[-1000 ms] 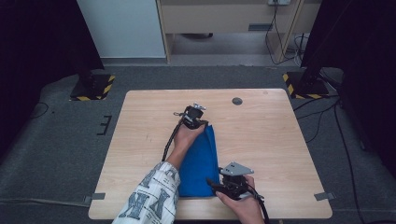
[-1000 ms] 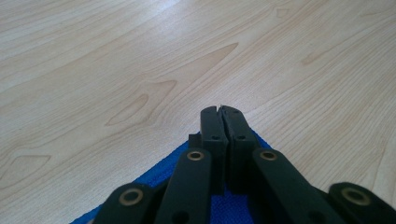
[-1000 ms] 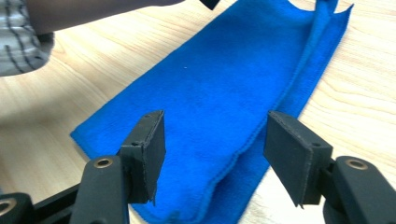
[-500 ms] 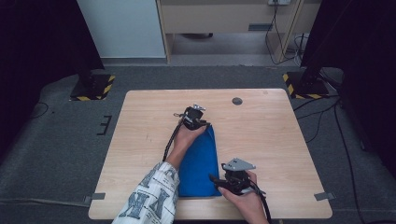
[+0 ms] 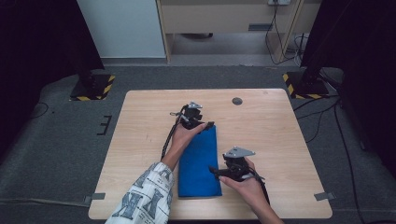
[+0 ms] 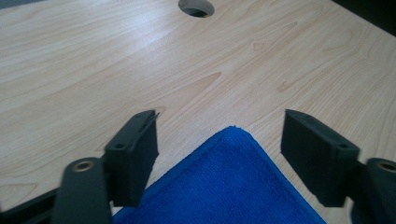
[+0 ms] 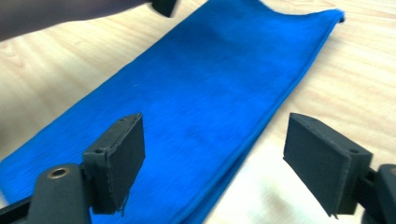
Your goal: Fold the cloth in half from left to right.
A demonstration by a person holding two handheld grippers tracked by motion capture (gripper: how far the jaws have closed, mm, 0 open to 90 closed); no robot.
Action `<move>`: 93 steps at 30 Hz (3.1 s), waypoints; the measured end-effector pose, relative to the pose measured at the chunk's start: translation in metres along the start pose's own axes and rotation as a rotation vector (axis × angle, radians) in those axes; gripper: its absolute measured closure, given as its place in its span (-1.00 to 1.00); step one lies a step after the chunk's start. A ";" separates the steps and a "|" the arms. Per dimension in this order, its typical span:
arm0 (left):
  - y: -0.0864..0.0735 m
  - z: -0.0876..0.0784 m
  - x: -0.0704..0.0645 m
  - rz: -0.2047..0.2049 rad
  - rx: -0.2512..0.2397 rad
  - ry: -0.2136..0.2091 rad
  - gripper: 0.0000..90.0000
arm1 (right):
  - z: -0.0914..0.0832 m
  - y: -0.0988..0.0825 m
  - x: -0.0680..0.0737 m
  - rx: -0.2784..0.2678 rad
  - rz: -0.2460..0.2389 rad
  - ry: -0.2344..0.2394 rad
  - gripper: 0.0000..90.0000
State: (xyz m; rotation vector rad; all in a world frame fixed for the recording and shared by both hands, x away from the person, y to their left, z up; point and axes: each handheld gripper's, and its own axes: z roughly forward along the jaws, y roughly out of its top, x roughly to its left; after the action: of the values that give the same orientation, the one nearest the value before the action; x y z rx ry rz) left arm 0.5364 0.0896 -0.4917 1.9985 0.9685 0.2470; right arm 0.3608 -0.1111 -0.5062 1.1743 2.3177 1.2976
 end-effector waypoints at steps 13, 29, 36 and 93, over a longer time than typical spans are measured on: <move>-0.005 -0.041 0.024 -0.001 0.022 0.091 -0.72 | 0.042 0.051 -0.055 0.017 -0.002 -0.017 -0.29; -0.036 -0.037 0.034 -0.029 0.147 0.120 -0.46 | 0.101 0.093 -0.086 0.057 0.048 -0.084 0.14; -0.044 -0.036 0.042 -0.055 0.143 0.142 -0.43 | 0.117 0.092 -0.100 0.087 0.079 -0.104 0.17; -0.010 -0.072 0.029 -0.012 -0.060 0.136 0.92 | 0.080 0.133 -0.094 -0.019 0.037 -0.005 0.93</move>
State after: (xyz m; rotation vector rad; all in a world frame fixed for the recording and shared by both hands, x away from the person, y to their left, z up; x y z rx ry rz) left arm 0.5148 0.1586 -0.4624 1.9407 1.0458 0.4055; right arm 0.5361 -0.0940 -0.4619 1.2188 2.2847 1.3247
